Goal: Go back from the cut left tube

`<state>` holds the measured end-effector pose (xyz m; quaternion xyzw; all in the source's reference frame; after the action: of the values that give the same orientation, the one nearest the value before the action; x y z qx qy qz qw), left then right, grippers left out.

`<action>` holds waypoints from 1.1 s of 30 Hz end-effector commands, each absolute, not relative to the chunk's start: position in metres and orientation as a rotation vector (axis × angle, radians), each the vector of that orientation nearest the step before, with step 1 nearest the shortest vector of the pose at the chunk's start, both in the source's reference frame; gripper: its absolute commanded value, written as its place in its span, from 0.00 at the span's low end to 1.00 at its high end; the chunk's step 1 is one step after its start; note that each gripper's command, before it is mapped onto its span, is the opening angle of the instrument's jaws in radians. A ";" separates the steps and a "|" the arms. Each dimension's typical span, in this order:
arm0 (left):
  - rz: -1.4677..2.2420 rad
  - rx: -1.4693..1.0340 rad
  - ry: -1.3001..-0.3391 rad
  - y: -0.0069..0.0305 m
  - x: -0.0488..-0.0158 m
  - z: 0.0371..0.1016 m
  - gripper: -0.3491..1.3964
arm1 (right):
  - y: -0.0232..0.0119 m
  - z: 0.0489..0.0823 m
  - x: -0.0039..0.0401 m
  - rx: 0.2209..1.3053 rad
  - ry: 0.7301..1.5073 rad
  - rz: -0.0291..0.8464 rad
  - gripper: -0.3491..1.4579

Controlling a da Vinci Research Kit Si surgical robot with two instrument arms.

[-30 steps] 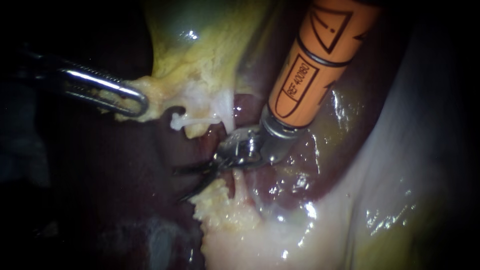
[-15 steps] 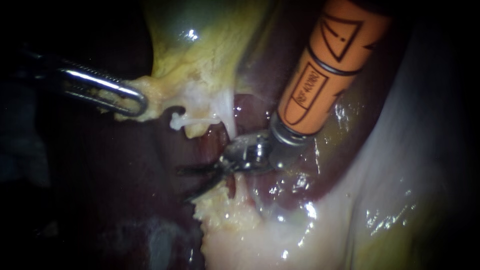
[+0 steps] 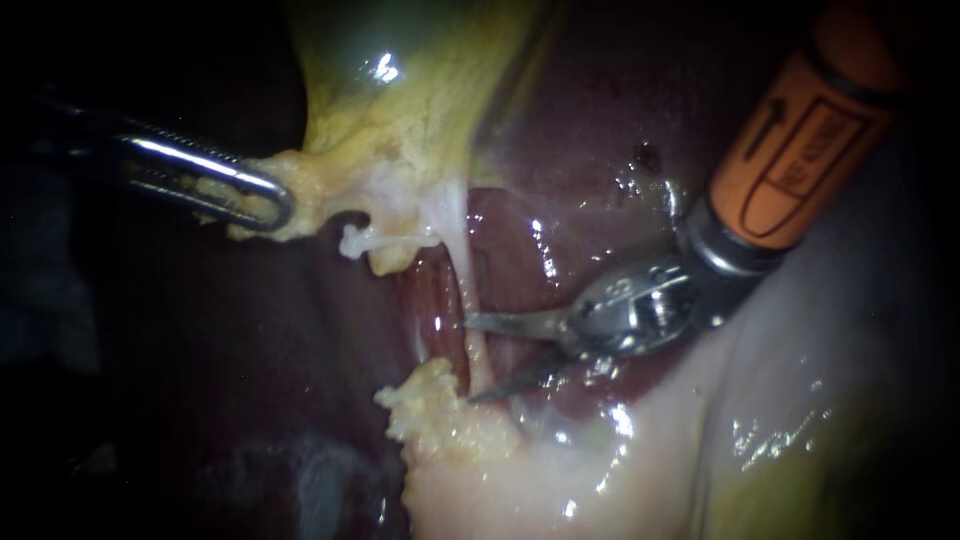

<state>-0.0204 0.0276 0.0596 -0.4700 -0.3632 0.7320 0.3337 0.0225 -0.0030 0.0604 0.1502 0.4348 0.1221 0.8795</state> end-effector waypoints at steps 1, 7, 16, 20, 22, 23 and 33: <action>1.911 -1.227 -0.949 0.0276 -0.0204 0.0596 0.00 | -0.0028 0.0603 0.0220 0.308 0.904 0.249 0.99; 1.911 -1.227 -0.950 0.0277 -0.0203 0.0598 0.00 | -0.0019 0.0594 0.0199 0.325 0.908 0.233 0.99; 1.912 -1.227 -0.949 0.0280 -0.0204 0.0603 0.00 | -0.0014 0.0590 0.0186 0.326 0.907 0.235 0.99; 1.913 -1.228 -0.945 0.0282 -0.0208 0.0611 0.00 | -0.0013 0.0589 0.0184 0.327 0.907 0.235 0.99; 1.914 -1.228 -0.941 0.0283 -0.0212 0.0617 0.00 | -0.0013 0.0589 0.0183 0.327 0.907 0.235 0.99; 1.914 -1.227 -0.939 0.0284 -0.0214 0.0620 0.00 | -0.0013 0.0589 0.0183 0.327 0.907 0.235 0.99; 1.932 -1.236 -0.909 0.0288 -0.0238 0.0663 0.00 | -0.0012 0.0590 0.0181 0.325 0.907 0.230 0.99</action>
<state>-0.0240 0.0288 0.0667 -0.4729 -0.3477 0.7389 0.3309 0.0181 -0.0012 0.0589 0.1567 0.4354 0.1110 0.8795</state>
